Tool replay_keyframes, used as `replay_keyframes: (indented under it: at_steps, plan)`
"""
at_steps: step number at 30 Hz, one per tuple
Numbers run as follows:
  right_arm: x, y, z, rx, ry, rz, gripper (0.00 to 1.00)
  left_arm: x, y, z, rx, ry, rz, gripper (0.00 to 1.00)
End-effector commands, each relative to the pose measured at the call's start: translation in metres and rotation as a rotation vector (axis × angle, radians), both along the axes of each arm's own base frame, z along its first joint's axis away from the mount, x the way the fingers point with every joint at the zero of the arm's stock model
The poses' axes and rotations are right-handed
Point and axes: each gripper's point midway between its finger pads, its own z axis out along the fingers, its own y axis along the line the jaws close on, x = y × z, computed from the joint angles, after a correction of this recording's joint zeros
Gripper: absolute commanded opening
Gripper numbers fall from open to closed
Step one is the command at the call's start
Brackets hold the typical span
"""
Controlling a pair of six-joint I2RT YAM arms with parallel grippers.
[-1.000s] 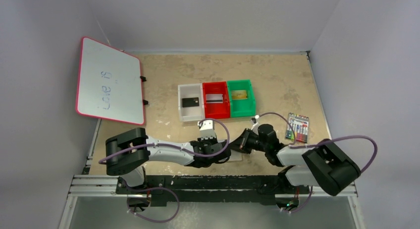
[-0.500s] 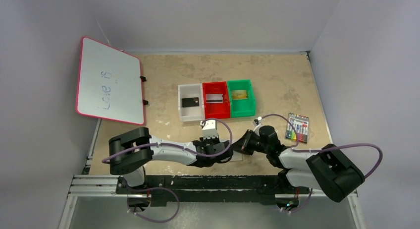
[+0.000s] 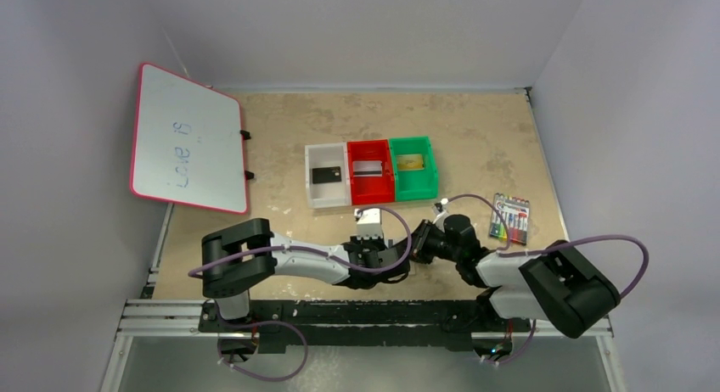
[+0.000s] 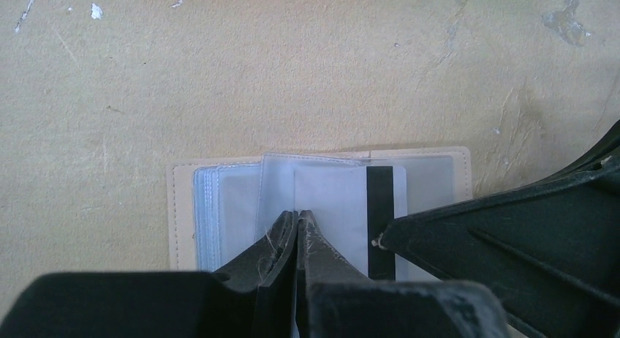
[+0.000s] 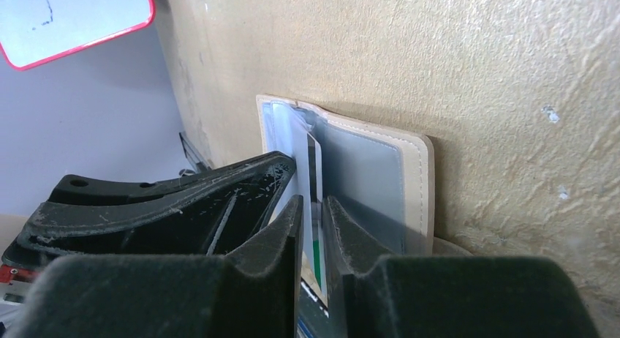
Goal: Take the credit cards out of the card holder
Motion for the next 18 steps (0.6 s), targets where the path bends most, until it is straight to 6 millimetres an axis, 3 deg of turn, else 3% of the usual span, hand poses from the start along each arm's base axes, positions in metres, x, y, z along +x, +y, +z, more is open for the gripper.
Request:
replay_keyframes:
  at_steps: [1, 7, 11, 15, 18]
  plan:
    - [0.005, 0.008, 0.016, 0.066, -0.054, 0.017, 0.18, -0.028, 0.027, -0.041, 0.155, 0.137, -0.052, 0.00]
    - [0.005, 0.014, 0.015, 0.081, -0.060, 0.055, 0.17, -0.027, 0.027, -0.039, 0.141, 0.131, -0.044, 0.00]
    - [0.001, 0.017, 0.013, 0.102, -0.047, 0.077, 0.10, -0.028, 0.028, -0.040, 0.139, 0.132, -0.042, 0.00]
    - [-0.002, 0.012, 0.010, 0.097, -0.028, 0.052, 0.00, -0.027, 0.030, -0.039, 0.143, 0.130, -0.038, 0.00]
    - [0.001, 0.004, 0.004, 0.020, -0.016, 0.021, 0.00, -0.027, 0.032, -0.039, 0.149, 0.127, -0.031, 0.00]
